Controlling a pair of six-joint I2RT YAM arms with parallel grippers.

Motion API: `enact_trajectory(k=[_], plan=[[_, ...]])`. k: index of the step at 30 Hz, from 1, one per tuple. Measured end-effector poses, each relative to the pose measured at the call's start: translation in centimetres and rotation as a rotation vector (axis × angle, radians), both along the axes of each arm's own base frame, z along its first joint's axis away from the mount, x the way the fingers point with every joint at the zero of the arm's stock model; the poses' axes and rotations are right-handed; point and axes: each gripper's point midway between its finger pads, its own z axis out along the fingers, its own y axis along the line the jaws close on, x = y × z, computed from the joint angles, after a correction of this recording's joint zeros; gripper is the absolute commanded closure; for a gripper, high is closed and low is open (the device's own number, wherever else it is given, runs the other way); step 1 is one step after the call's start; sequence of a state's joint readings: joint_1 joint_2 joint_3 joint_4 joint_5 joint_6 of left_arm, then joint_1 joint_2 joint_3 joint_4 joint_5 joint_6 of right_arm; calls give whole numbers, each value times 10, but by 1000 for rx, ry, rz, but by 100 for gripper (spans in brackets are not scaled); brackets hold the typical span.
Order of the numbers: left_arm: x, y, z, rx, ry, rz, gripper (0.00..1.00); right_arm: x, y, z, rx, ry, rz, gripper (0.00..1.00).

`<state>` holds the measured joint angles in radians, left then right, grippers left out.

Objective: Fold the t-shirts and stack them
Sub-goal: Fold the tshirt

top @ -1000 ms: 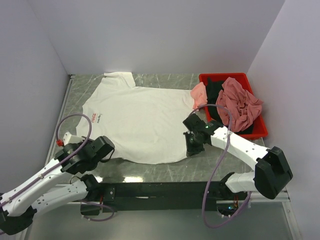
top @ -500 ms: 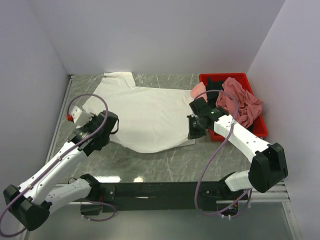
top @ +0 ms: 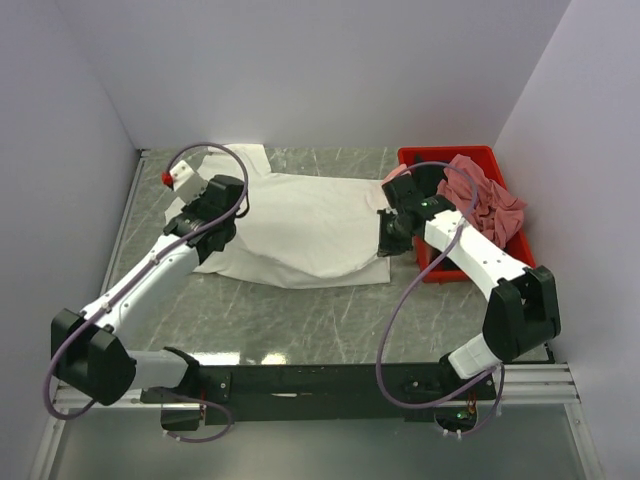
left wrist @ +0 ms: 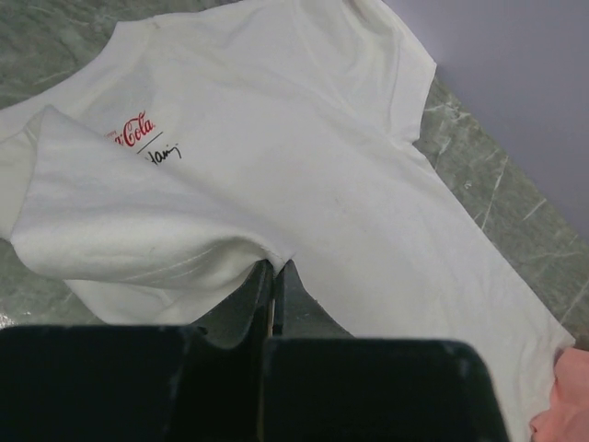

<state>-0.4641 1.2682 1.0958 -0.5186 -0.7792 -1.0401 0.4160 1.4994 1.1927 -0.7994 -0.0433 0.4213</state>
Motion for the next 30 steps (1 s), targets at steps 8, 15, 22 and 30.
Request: enact_trajectory(k=[8, 15, 22, 30], plan=[[33, 5, -27, 60, 95, -23, 99, 25, -3, -2, 1, -2, -38, 92], [66, -2, -49, 88, 156, -16, 99, 41, -5, -17, -15, 33, -68, 91], [77, 23, -70, 70, 203, 92, 99, 49, -14, -33, -26, 76, -113, 90], [83, 39, -76, 63, 207, 151, 99, 71, -15, -39, -29, 73, -139, 85]])
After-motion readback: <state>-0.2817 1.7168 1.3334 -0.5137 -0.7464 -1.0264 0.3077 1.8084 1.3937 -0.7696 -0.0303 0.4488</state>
